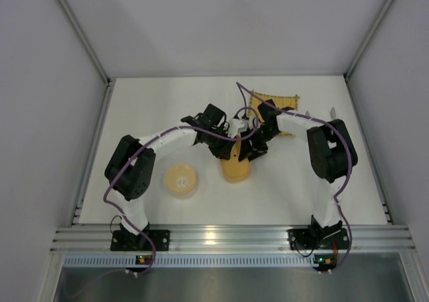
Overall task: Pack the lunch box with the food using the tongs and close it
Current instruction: Close the box lid on the packing box.
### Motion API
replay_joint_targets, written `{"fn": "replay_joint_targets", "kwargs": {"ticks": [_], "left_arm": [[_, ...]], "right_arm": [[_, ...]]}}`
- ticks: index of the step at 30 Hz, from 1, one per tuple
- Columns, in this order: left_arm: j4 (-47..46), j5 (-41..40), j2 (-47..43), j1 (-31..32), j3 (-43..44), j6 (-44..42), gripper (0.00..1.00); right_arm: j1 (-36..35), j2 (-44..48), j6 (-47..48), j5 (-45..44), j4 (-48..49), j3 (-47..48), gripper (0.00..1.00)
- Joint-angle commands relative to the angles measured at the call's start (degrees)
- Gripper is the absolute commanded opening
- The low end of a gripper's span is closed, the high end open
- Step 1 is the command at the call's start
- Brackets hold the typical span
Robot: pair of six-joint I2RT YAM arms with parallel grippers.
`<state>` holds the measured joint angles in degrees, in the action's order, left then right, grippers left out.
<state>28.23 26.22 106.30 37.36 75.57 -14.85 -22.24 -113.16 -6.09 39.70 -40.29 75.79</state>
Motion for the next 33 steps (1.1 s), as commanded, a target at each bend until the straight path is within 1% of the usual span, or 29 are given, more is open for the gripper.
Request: {"fn": "replay_joint_targets", "kwargs": {"ticks": [1,13,23,33], "left_arm": [[-2.7,0.1,1.9,0.3,2.2,0.0,0.23],[-4.8,2.3,3.7,0.3,4.1,-1.9,0.23],[-5.0,1.7,2.7,0.3,3.5,-3.4,0.23],[-4.4,7.5,5.1,0.3,5.6,-3.9,0.23]], "right_arm": [[-0.9,-1.8,1.9,-1.0,-1.2,0.2,0.52],[-0.9,-2.1,1.9,-0.4,-1.2,0.2,0.52],[-0.8,-1.8,2.0,-0.4,-1.2,-0.1,0.51],[-0.8,-1.5,2.1,-0.5,-1.5,-0.1,0.51]]}}
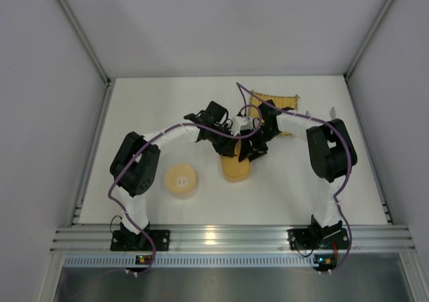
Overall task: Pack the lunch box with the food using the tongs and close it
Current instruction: Close the box lid on the packing box.
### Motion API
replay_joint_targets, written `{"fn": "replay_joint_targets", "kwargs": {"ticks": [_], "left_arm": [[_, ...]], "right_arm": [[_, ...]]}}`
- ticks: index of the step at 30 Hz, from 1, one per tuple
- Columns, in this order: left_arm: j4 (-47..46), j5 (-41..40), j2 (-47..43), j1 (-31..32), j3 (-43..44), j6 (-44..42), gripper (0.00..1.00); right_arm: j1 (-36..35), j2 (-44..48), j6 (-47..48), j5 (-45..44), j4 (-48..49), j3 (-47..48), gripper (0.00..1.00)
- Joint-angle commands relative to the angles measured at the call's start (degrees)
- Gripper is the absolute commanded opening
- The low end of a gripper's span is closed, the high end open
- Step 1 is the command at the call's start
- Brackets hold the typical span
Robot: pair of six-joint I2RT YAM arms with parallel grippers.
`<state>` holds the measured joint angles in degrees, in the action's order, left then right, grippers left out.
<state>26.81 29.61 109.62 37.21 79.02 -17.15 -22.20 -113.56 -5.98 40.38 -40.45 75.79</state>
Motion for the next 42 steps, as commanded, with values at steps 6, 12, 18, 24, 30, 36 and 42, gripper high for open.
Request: {"fn": "replay_joint_targets", "kwargs": {"ticks": [6,12,18,24,30,36,42], "left_arm": [[-2.4,6.9,2.2,0.6,2.6,-2.4,0.23],[-0.2,9.2,2.4,0.9,3.0,-4.5,0.23],[0.4,9.9,0.7,0.9,1.1,-6.0,0.24],[-6.0,5.2,-5.9,0.1,-2.4,-0.4,0.29],[-4.0,2.1,-13.6,-2.1,-2.7,3.3,0.45],[0.7,4.2,-19.1,-9.1,-2.3,6.3,0.65],[6.7,4.9,-26.1,-16.1,-4.1,5.3,0.98]], "right_arm": [[-0.9,-1.2,2.0,-1.1,-1.3,-0.2,0.51],[-0.8,-1.2,2.0,-1.0,-1.2,-0.1,0.51],[-0.8,-1.2,2.0,-1.0,-1.2,-0.1,0.51],[-0.8,-0.9,2.0,-1.3,-1.3,0.0,0.51],[0.0,1.4,2.6,0.0,-2.0,2.1,0.57],[1.6,4.0,3.3,2.0,-4.8,6.7,0.73],[3.6,8.2,3.8,2.4,-7.2,10.8,0.85]]}}
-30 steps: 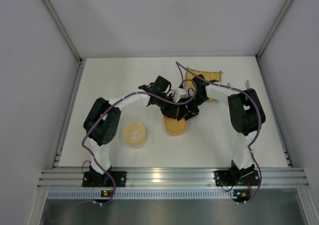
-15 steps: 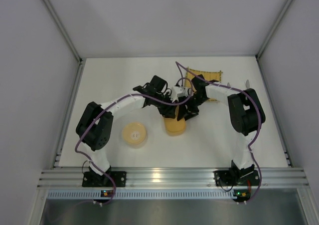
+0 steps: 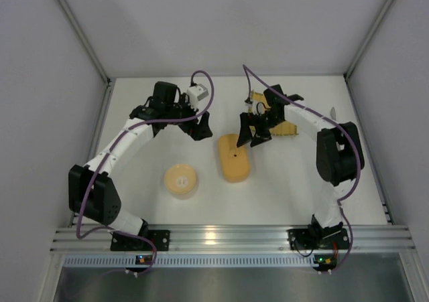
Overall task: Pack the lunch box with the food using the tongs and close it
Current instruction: Close the box lid on the packing box, then adjust the packing box at the center of the board.
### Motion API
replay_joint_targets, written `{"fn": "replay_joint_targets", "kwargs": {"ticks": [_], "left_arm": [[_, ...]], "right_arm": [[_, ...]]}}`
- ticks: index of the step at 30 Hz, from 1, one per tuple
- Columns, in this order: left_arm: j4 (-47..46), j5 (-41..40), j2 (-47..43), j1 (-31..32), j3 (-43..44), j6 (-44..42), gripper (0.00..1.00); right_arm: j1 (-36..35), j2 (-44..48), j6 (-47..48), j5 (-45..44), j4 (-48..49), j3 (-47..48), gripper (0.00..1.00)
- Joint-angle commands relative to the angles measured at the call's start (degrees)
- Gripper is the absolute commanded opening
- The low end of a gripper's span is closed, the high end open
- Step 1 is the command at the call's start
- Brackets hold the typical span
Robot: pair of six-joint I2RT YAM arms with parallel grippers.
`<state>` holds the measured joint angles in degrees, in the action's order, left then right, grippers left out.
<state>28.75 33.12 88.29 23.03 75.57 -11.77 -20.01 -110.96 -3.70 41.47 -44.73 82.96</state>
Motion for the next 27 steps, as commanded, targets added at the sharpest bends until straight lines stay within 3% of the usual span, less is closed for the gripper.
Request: {"fn": "replay_joint_targets", "kwargs": {"ticks": [1,5,10,18,27], "left_arm": [[6.0,1.1,-5.7,-2.5,-1.4,-0.7,0.98],[10.1,-0.8,-10.1,-6.1,-4.9,-4.4,0.98],[9.5,-3.6,-8.5,-6.7,-6.5,-5.9,0.98],[6.8,0.3,7.8,-6.3,6.5,-4.1,0.9],[3.5,4.0,25.1,-1.8,20.0,-2.2,0.89]], "right_arm": [[1.6,6.7,1.5,0.8,-3.1,3.8,0.86],[2.5,6.2,1.7,-3.5,-2.9,5.2,0.83],[2.6,0.1,-0.5,-6.2,1.1,7.4,0.69],[2.5,-5.3,-3.8,-5.2,5.9,6.2,0.53],[2.4,-5.0,-5.1,-1.1,10.6,-1.8,0.51]]}}
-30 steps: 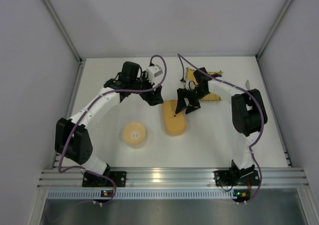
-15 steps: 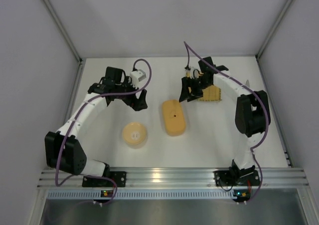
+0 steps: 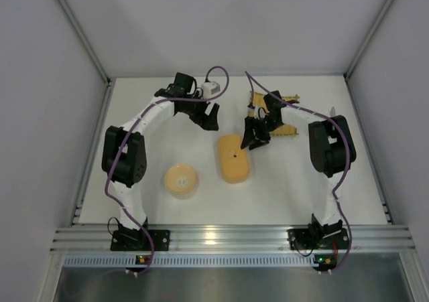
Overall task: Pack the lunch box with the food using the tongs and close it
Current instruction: Adjust the packing box at the center of the board.
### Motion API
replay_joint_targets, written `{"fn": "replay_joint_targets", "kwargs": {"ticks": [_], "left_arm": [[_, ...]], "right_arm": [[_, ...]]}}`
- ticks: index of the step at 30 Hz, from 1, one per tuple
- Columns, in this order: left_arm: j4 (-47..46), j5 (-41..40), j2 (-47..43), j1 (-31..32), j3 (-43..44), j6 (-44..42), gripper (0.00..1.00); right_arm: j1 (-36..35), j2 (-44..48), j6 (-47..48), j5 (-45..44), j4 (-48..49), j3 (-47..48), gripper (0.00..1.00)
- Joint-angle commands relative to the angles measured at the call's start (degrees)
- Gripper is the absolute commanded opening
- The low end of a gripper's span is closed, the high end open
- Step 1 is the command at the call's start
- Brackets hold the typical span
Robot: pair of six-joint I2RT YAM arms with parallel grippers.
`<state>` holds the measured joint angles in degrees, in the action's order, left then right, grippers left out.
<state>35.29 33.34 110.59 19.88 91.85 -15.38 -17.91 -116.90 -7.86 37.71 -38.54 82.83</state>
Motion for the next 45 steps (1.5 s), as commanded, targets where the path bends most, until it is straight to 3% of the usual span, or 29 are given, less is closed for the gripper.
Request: {"fn": "replay_joint_targets", "kwargs": {"ticks": [1,11,15,24,33,38,42,45], "left_arm": [[-4.3,4.7,5.0,1.9,5.3,2.1,0.89],[-4.5,11.6,15.6,3.7,13.2,5.1,0.83],[-2.3,12.8,15.7,3.9,10.8,2.8,0.8],[4.1,12.2,10.3,5.3,2.5,-6.1,0.74],[4.7,10.6,5.8,5.6,-5.5,-9.2,0.68],[3.6,9.0,4.3,5.4,-7.1,-9.1,0.71],[-0.9,9.3,-2.0,1.6,-8.6,-4.7,0.78],[2.1,8.9,-5.8,-1.6,-7.0,-5.9,0.78]], "right_arm": [[0.2,0.9,-1.2,3.3,5.1,-2.3,0.5],[0.2,1.2,-4.5,11.2,9.3,-9.8,0.44],[0.1,2.5,-4.0,12.9,8.9,-12.1,0.45],[0.0,3.0,-2.2,13.8,7.3,-13.4,0.47],[-2.2,3.2,-3.1,14.1,8.4,-13.7,0.47],[-3.1,4.0,-3.3,14.4,8.6,-15.1,0.46],[-3.1,5.5,-2.3,13.9,7.7,-15.3,0.46],[-2.7,6.8,-1.1,13.4,5.9,-14.9,0.47]]}}
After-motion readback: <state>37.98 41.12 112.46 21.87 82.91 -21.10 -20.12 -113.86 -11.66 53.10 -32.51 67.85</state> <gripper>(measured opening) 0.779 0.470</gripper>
